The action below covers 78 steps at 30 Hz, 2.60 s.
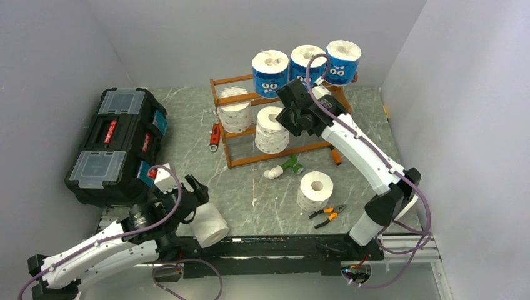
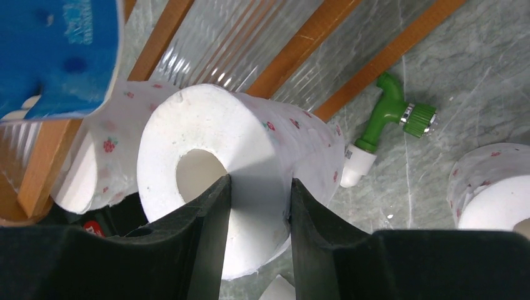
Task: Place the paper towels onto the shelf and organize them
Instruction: Pick up the paper towel from the center of the board, then place the paper towel on the shelf.
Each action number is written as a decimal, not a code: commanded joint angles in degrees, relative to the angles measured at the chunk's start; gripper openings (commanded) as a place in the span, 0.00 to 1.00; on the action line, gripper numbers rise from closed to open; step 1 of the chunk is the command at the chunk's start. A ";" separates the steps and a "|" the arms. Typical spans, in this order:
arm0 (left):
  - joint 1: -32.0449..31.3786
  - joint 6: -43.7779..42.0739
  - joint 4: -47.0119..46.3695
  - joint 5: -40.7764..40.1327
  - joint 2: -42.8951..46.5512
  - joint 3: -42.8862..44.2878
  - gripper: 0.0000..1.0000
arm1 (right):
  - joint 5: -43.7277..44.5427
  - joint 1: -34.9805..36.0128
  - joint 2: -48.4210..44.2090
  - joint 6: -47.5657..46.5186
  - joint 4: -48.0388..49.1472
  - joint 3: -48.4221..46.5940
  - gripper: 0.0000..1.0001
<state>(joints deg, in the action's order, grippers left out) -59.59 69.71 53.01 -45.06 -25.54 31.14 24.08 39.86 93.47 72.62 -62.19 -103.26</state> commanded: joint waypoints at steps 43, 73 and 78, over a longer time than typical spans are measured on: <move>-0.08 0.99 -0.58 0.36 -0.22 0.42 0.88 | 9.80 0.98 1.85 -4.08 2.05 -6.39 0.00; -0.08 1.22 0.42 -0.03 1.68 -0.17 0.88 | 11.87 0.79 5.75 -0.98 7.51 -7.38 0.00; -0.08 1.43 0.51 -0.12 1.91 -0.33 0.88 | 12.62 0.58 6.87 -0.92 8.10 -7.68 0.00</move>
<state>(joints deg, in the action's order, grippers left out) -59.59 70.19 53.12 -44.82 -24.45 31.11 34.17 40.86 99.68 70.70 -57.80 -108.66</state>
